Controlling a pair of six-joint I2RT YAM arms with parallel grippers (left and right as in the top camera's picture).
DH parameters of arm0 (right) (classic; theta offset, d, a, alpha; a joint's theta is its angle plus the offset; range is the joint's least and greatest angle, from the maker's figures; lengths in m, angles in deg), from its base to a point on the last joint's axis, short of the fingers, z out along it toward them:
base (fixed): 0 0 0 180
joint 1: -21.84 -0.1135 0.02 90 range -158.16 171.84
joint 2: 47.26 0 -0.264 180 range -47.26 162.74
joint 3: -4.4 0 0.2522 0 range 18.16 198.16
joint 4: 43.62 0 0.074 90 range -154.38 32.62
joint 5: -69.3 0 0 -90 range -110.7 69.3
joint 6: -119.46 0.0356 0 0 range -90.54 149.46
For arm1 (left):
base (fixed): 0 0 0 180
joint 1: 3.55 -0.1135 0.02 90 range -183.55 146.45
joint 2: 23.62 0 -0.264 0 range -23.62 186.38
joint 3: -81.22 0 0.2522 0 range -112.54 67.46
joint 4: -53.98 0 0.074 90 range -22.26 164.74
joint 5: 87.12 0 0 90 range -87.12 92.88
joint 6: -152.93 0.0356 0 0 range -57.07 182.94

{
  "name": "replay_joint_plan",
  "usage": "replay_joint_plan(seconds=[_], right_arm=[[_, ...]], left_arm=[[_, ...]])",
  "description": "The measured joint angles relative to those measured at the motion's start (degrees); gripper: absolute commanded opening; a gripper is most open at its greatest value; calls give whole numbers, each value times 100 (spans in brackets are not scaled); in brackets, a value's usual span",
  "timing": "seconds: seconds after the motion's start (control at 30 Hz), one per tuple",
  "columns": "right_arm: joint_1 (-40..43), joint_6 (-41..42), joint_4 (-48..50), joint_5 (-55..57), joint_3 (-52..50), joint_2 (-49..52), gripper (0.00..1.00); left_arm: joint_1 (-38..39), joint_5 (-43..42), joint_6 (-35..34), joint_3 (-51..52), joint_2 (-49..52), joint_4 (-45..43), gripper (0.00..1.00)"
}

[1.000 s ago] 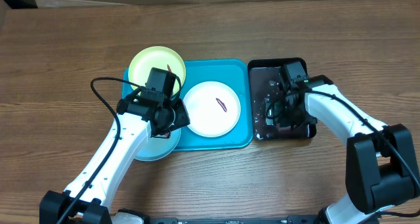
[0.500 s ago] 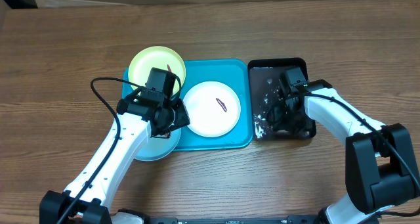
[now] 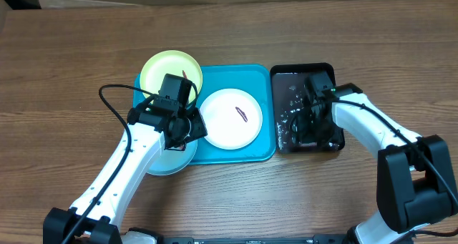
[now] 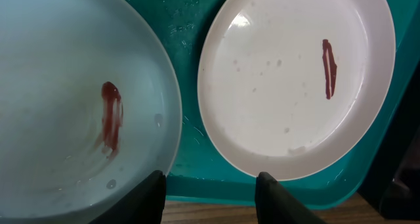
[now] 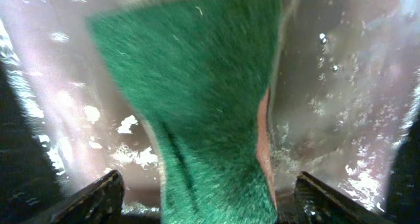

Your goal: Clean dirty plates on tray and stack at the side

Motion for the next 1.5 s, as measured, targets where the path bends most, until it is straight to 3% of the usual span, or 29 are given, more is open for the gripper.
replay_joint_plan(seconds=[0.07, 0.3, 0.77, 0.87, 0.93, 1.23, 1.27, 1.33, 1.5], right_arm=[[0, 7, -87, -9, 238, 0, 85], [0, 13, -33, 28, 461, 0, 63], [0, 4, 614, 160, 55, 0, 60], [-2, 17, 682, 173, -68, 0, 43], [-2, 28, 691, 181, -79, 0, 38], [-4, 2, 721, 192, -114, 0, 43], [-4, 7, 743, 192, -131, 0, 35], [-4, -15, 782, 192, -175, 0, 7], [-4, 4, 743, 192, -184, 0, 4]], left_arm=[[0, 0, -2, 0, 0, -2, 47], [0, 0, 0, 0, 0, 9, 47], [0, 0, -2, 0, 0, 11, 49], [0, 0, -2, 0, 0, 9, 49], [0, -2, -2, 0, 0, 7, 49], [0, 0, -2, 0, 0, 9, 50], [0, 0, -2, 0, 0, 9, 50], [0, 0, 0, 0, 0, 7, 50], [0, 0, -2, 0, 0, -9, 49]])
